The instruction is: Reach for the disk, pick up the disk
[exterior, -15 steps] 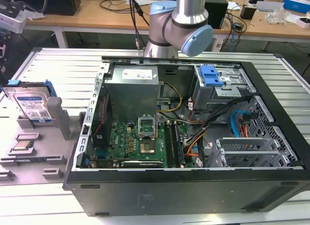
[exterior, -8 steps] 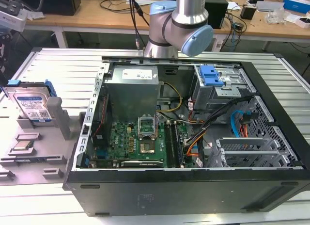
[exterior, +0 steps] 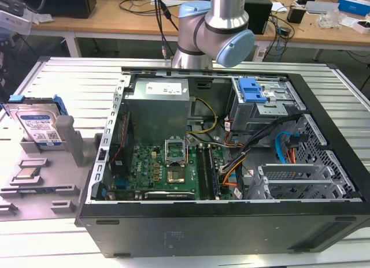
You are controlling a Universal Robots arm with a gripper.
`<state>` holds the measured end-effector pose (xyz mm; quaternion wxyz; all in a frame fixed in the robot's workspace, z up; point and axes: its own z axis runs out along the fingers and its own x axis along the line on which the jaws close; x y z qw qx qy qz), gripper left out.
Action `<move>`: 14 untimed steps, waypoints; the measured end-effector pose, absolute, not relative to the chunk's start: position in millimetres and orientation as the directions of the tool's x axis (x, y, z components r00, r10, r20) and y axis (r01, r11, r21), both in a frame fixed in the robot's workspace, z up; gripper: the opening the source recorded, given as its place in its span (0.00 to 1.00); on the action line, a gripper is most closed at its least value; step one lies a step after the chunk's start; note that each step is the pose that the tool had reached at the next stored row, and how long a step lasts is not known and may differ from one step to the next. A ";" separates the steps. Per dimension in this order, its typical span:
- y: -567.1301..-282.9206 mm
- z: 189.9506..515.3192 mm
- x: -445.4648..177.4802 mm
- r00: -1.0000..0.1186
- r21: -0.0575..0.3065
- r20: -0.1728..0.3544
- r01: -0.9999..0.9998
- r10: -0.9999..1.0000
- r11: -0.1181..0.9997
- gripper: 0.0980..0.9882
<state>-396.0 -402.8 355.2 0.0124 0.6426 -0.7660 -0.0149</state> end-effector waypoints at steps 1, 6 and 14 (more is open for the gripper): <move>-402.8 355.3 -396.0 -0.164 0.039 0.000 -0.986 -0.986 0.164 0.01; -402.8 355.3 -396.0 -0.111 0.039 0.000 -0.993 -0.994 0.111 0.01; -402.8 355.2 -396.0 -0.020 0.039 0.000 -0.999 -1.000 0.020 0.01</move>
